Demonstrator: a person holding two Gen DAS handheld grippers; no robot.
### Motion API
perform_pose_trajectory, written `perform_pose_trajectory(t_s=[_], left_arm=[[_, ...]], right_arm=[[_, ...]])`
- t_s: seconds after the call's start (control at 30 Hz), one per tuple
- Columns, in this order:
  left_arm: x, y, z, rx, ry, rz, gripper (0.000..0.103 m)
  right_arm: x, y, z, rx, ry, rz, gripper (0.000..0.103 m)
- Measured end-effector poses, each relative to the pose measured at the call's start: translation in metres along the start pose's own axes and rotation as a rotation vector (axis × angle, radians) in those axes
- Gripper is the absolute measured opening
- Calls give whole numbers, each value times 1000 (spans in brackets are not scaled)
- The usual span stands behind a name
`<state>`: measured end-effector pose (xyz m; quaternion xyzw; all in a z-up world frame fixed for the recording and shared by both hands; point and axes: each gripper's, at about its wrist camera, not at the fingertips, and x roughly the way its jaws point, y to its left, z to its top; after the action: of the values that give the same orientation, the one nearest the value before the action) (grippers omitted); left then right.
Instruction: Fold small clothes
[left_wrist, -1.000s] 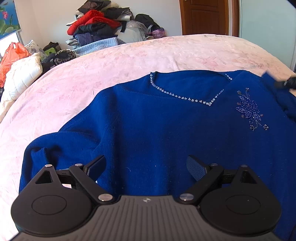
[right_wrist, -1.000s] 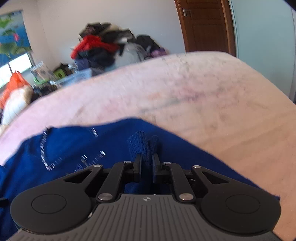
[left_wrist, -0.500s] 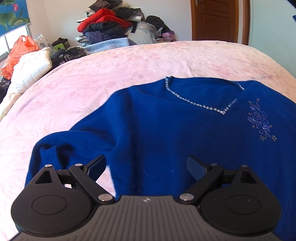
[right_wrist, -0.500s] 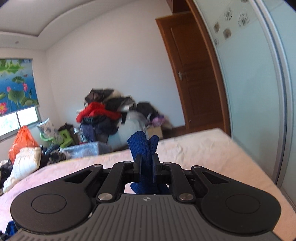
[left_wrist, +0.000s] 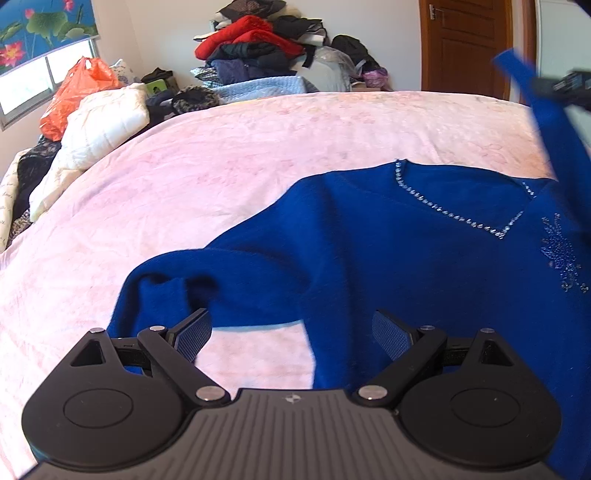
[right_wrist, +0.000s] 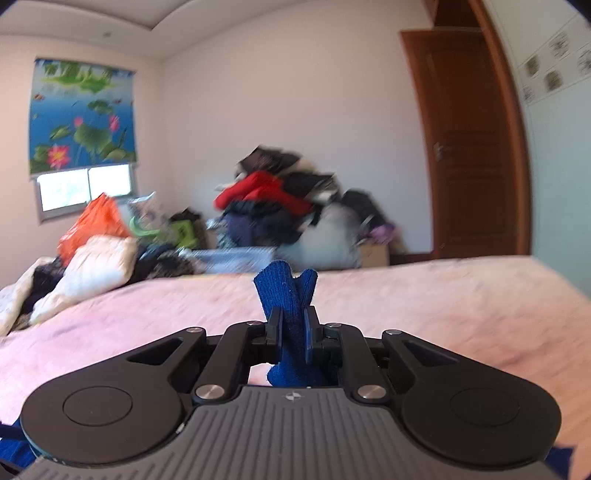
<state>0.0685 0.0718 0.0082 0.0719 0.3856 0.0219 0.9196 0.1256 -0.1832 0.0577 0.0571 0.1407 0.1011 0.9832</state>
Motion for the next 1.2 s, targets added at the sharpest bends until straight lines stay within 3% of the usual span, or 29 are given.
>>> perform_pose_trajectory(t_s=[0.07,0.17,0.23,0.3,0.37,0.43,0.53,0.73,0.9,1.03,1.13,1.17,1.2], left_arm=[[1,4,-2,-6,7,6,95],[2,9,-4,-15,17,13,95],[1,13,-6,-20,19,15,95],[1,15,-7,-25,20,17,95],[3,16,-7,-31,26,15,95],[5,17,-6,-42,31,7,95],[5,17,-7,-51,37,-15,95],[5,17,-8,-33,36,-2,95],[6,20,-9,-46,42,-4,95],[9,21,-9,-59,58,-19,95],[8,21,-10,-60,58,-30,95],[7,21,-10,-57,55,-27,95],[7,21,-11,-56,53,-21,95]], right_arm=[[15,25,-13,-9,47,43,15],[34,63,-34,-58,192,153,26],[35,68,-39,9,248,293,33],[25,58,-33,147,222,378,33],[19,33,-21,261,206,375,35],[16,13,-15,276,216,308,35],[20,10,-23,175,295,212,35],[29,40,-61,73,421,279,35],[1,93,-68,-275,408,333,57],[-6,128,-82,-577,388,229,57],[3,139,-95,-694,386,159,55],[6,141,-100,-717,375,153,48],[7,142,-102,-709,372,167,30]])
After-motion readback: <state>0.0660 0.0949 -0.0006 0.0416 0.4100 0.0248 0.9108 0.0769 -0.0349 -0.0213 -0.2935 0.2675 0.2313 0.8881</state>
